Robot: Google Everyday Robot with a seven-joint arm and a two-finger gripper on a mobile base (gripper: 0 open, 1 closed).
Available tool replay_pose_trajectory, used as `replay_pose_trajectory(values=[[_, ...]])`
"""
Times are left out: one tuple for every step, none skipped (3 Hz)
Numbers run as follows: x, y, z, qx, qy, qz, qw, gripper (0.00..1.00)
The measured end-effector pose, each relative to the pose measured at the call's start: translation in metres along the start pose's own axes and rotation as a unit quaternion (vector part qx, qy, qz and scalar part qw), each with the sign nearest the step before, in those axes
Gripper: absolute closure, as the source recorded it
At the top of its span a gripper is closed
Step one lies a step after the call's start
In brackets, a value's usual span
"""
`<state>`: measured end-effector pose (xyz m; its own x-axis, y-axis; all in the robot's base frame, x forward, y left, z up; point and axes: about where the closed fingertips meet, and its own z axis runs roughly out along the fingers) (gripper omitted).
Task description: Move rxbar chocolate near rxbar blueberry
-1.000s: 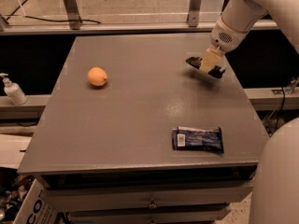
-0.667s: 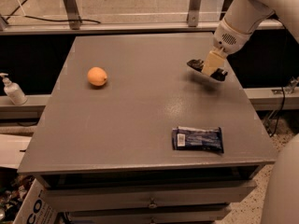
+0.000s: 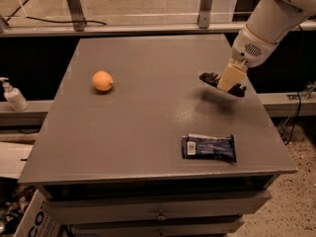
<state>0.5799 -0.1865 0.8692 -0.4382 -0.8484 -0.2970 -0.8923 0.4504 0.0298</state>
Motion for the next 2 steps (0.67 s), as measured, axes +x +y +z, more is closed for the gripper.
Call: replay_pose_trajectory(values=[[0.018, 0.021, -0.001, -0.014, 0.003, -0.009, 0.9998, 1.00], [0.036, 0.034, 0.004, -0.025, 0.009, -0.004, 0.9996, 1.00]])
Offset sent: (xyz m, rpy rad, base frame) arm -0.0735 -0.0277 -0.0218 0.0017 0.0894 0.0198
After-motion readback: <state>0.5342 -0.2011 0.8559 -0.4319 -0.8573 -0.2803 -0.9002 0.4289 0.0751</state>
